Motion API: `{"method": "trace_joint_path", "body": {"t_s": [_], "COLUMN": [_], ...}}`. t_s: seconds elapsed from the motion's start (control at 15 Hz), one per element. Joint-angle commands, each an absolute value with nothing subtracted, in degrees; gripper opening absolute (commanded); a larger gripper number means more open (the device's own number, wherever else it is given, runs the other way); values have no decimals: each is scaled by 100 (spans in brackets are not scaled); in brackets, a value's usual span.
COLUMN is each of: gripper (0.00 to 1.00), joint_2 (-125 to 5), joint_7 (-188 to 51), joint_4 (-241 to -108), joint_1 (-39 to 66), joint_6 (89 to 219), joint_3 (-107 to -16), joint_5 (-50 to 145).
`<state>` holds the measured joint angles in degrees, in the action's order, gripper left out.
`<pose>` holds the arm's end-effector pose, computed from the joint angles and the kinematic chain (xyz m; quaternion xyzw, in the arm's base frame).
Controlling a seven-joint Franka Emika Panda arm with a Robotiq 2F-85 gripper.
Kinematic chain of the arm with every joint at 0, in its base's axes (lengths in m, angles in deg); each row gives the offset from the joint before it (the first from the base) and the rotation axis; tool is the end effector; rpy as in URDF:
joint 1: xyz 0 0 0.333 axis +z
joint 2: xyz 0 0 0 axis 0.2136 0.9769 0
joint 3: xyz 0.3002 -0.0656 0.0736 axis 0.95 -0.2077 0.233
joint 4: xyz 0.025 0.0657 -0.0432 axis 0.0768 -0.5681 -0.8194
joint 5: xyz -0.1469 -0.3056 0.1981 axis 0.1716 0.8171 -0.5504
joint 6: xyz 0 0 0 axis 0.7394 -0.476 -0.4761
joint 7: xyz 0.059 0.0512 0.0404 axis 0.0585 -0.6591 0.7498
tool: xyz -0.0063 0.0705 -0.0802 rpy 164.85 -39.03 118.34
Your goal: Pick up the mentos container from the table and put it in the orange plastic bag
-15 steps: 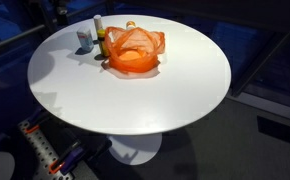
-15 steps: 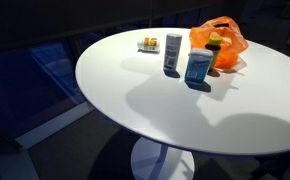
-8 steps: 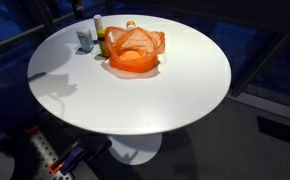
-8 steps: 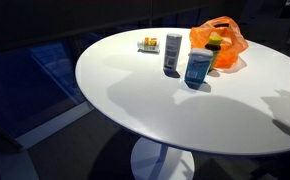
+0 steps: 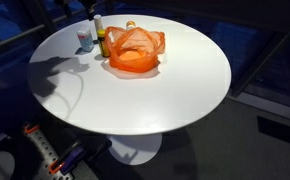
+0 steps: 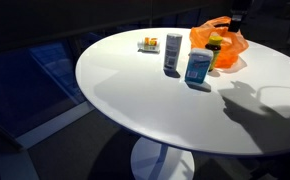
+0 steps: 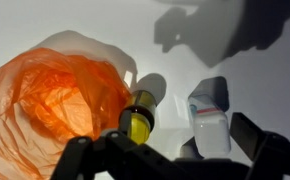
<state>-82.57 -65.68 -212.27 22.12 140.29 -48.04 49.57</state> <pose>0.4687 0.1589 0.3972 0.9829 0.1749 -0.0216 0.0532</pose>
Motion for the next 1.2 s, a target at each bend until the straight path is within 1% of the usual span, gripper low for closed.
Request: {"method": "trace_joint_path", "body": {"t_s": [0.0,0.47,1.13], "gripper": [100,100,100], "joint_2": [-7833,-7394,-7278], "joint_7": [-6385,-6205,-6356], "joint_4": [-20759,-20459,-20600], "joint_1": [2251,2342,2321], "joint_6": [14158,14242,14307], "joint_3": [-4767,-4680,-4701], "joint_5": [4701,4169,4334]}}
